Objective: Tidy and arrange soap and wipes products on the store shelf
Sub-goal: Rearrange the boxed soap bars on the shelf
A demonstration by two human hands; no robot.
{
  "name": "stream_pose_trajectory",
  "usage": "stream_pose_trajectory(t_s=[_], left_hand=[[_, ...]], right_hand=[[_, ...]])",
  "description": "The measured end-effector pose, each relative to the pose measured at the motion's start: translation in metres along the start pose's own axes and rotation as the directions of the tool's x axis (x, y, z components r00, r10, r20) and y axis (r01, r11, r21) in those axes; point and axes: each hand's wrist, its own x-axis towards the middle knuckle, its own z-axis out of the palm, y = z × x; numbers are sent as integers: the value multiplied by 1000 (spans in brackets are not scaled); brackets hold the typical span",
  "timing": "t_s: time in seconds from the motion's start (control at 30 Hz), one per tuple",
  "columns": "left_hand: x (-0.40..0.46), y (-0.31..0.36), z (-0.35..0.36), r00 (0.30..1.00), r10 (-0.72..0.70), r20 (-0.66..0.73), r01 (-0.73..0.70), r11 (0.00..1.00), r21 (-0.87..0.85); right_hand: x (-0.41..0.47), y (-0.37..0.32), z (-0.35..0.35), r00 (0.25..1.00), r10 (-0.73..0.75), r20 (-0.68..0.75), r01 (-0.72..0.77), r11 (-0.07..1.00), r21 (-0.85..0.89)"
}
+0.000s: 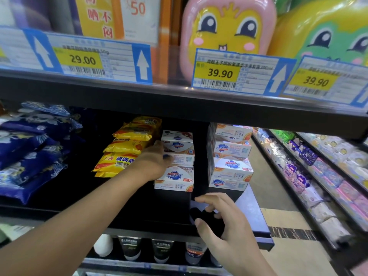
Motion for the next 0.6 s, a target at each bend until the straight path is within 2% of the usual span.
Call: stream_pose_trajectory(t_s=[0.2,0.3,0.33,0.4,0.47,0.57,0.6], left_hand=[[-13,0,-2,999,36,-15,-38,995,-96],[-35,-4,-4,996,54,-77,-66,984,-167],[-45,-7,-4,991,76,-113,-95,980,-176],[-73,-17,2,967,133,-216,-178,962,-208],[-102,-28,11,939,195,-283,-260,942,-214],[-131,-42,32,923,256,-287,-311,936,-164],[-137,-46,38,918,269,-292,-317,940,-131]], right_hand=[[1,1,1,999,-14,-30,15,999,44],[6,0,-2,989,-7,-151,26,992,122],[10,1,-6,976,-27,-217,49,994,96],[19,5,-16,936,-78,-343,67,997,-43],[32,9,-30,902,-74,-425,-17,978,-207],[47,16,-42,923,-22,-383,-168,874,-455],[50,17,-43,937,6,-349,-188,851,-490]])
